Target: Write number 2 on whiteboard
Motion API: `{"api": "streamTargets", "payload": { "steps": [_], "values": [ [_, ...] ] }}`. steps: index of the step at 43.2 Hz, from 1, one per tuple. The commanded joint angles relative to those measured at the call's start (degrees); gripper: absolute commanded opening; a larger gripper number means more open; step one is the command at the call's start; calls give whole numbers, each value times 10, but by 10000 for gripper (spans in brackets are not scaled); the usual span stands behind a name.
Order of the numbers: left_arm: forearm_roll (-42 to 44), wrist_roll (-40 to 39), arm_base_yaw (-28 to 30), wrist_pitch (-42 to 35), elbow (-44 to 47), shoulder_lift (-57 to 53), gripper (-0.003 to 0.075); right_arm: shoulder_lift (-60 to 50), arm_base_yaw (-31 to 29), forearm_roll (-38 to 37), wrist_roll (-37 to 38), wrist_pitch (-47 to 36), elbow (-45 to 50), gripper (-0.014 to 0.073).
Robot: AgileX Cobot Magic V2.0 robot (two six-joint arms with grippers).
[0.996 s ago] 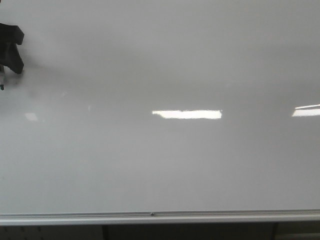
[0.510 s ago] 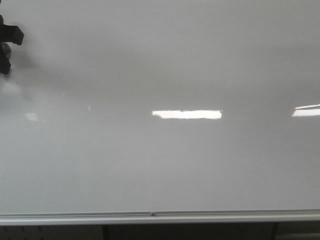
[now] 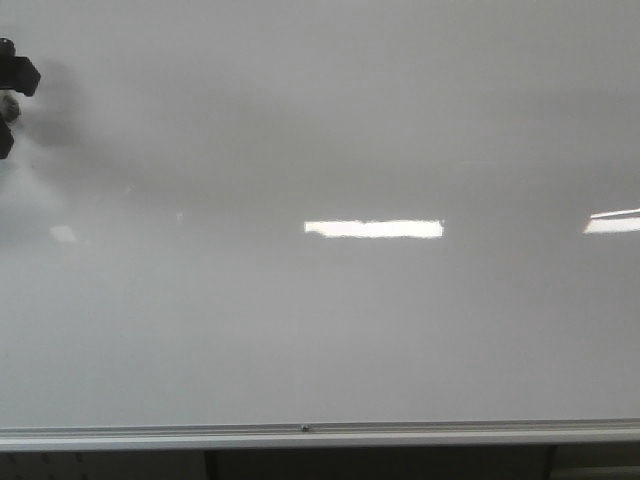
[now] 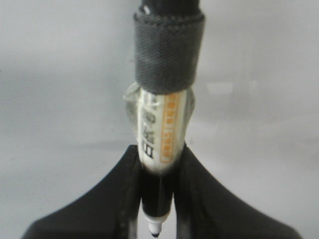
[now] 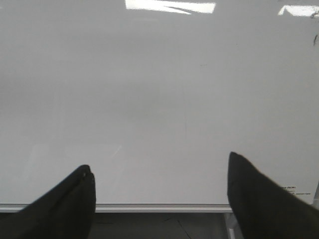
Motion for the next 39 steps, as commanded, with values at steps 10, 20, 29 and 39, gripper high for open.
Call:
{"api": "streamTargets", "payload": {
  "steps": [10,20,29,39],
  "values": [
    [-9,125,-4,179,-83,-94,60,6,1,-4,-6,-43,-16,573],
    [-37,238,-54,316,-121,-128,60,6,1,-4,-6,-43,-16,573],
    [-38,279,-159,384,-124,-131,60,6,1,0,-6,-59,-16,573],
    [-38,326,-290,384,-124,-131,60,23,2,15,-14,-26,-32,573]
  ]
}}
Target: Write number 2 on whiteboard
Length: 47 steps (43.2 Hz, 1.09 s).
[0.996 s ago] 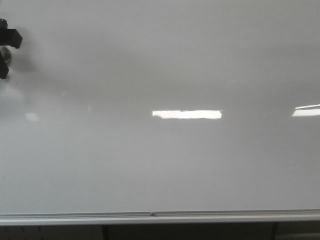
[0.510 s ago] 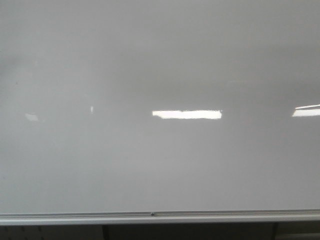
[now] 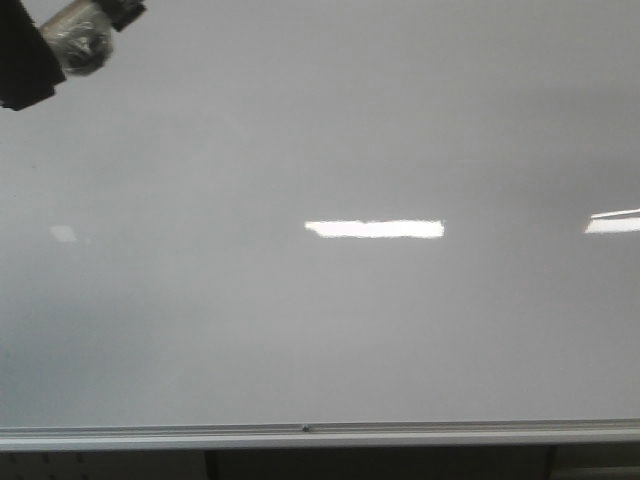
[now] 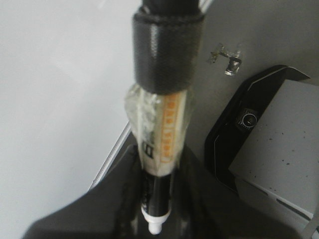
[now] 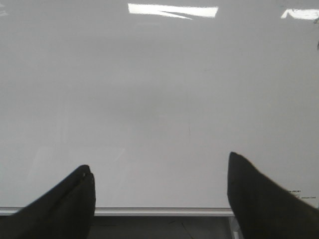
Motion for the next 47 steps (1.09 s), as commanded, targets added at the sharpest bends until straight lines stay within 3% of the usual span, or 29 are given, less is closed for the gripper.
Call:
{"api": "streamTargets", "payload": {
  "steps": [1,8,18,24,32,47],
  "values": [
    [-11,19,-48,-11,-20,-19,60,21,4,10,-14,-12,-34,573],
    [-11,36,-113,-11,-20,-19,60,74,31,88,-132,69,-81,573],
    [-9,42,-167,-11,-20,-19,60,159,108,271,-444,178,-152,573],
    [-8,42,-190,-11,-20,-19,60,215,159,364,-582,227,-193,573],
    [-8,42,-212,-18,-20,-18,60,275,229,372,-640,229,-245,573],
    [-7,42,-219,-18,-20,-18,60,374,366,373,-643,220,-324,573]
  ]
}}
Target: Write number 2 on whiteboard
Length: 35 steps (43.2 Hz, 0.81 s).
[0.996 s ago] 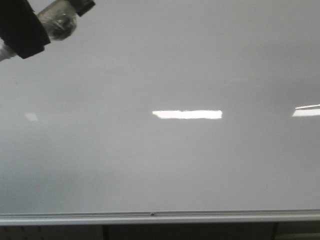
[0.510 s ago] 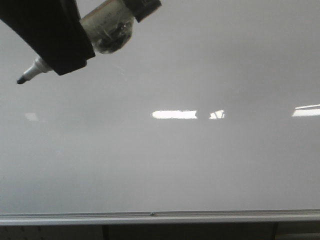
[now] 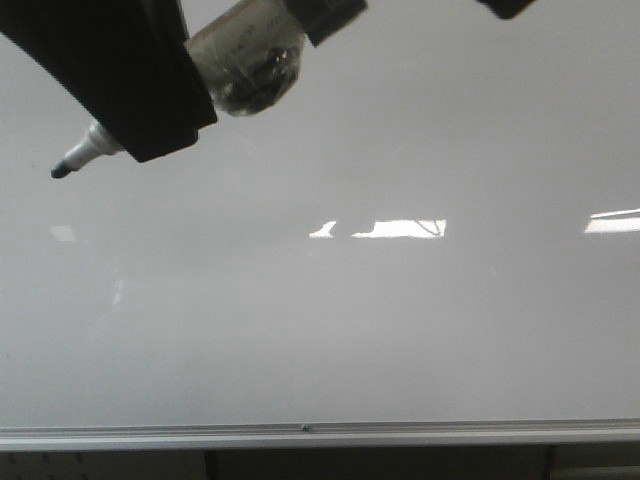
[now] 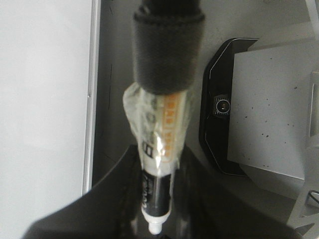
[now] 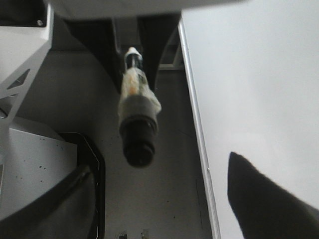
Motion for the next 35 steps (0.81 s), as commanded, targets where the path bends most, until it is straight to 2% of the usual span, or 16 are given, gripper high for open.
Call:
{"api": "streamTargets", "payload": {
  "steps": [1,11,14,25,35],
  "values": [
    [-9,0,-6,-18,-20,-18,60,9,25,26,-7,-26,-31,573],
    [-9,0,-6,-34,-20,-18,60,32,58,28,-7,-52,-33,561],
    [-9,0,-6,-34,-20,-18,60,31,58,29,-7,-52,-33,509],
    [-9,0,-6,-43,-20,-18,60,31,58,47,-7,-47,-33,235],
    [-9,0,-6,-43,-20,-18,61,31,58,54,-7,-47,-33,87]
  ]
}}
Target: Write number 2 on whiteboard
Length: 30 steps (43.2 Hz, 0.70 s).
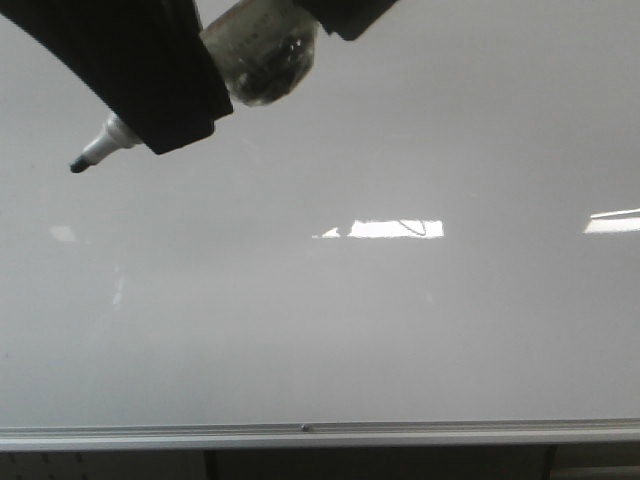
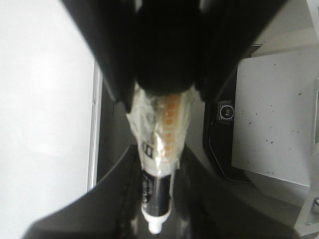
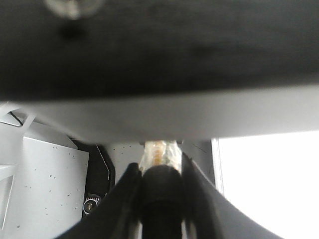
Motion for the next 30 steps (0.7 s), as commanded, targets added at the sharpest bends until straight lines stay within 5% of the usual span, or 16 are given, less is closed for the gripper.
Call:
{"api": "streamTargets", "payload": {
  "steps": [1,6,17,30],
  "values": [
    [-9,-1,-4,-27,-20,-18,66,-13,0,40,-7,-11,-20,72],
    [-9,-1,-4,-29,-20,-18,128,-13,0,40,-7,-11,-20,36],
    [28,-55,-2,-41,-20,-24,514,-15,-1,32,-5,-11,-20,36],
    [78,-140,2,-66,29,-90,522,-56,-41,-118,131,-10,-20,36]
  ]
}}
